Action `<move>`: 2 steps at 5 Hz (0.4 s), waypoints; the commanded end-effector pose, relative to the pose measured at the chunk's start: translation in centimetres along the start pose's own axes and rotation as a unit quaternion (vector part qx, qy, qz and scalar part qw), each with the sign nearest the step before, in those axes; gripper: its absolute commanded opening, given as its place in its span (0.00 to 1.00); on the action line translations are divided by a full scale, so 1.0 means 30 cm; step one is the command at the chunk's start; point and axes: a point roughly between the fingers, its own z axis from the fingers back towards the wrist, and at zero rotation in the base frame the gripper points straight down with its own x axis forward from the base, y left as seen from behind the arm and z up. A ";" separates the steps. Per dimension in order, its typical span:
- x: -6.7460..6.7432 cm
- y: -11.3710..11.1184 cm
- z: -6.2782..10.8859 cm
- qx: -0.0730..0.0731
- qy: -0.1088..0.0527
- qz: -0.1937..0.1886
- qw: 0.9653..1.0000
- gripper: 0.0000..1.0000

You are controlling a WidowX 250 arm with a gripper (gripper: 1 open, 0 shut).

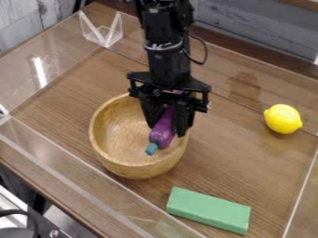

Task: Remove the purple eggplant from inside the brown bowl and put it on the table

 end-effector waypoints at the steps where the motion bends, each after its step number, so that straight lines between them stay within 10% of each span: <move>1: 0.028 -0.038 0.050 -0.004 -0.038 -0.007 0.999 0.00; 2: 0.028 -0.065 0.028 -0.004 -0.037 -0.010 0.999 0.00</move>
